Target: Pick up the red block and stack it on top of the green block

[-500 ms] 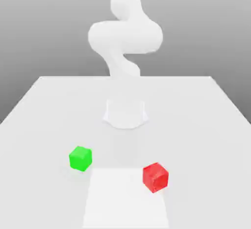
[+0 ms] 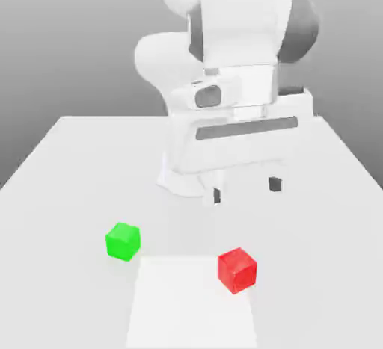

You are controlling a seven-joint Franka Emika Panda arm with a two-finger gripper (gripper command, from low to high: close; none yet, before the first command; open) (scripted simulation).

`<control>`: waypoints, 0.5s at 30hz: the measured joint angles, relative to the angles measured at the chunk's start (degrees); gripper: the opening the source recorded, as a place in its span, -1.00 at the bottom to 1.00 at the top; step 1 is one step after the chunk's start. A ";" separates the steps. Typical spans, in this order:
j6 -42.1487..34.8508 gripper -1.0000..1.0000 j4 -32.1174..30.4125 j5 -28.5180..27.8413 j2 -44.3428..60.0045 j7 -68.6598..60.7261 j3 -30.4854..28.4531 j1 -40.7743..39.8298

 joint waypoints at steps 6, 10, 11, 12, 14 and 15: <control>8.90 0.00 -4.54 -2.50 12.42 -1.80 0.87 1.01; 15.96 0.00 -3.55 -2.78 20.69 -1.69 0.62 1.23; 17.13 -1.00 -3.37 -2.78 22.06 -1.68 0.61 1.24; 17.13 -1.00 -3.37 -2.78 22.06 -1.68 0.61 1.24; 17.10 -1.00 -3.37 -2.85 22.06 -1.61 0.62 1.22; 17.09 -1.00 -3.37 -2.90 22.06 -1.56 0.63 1.21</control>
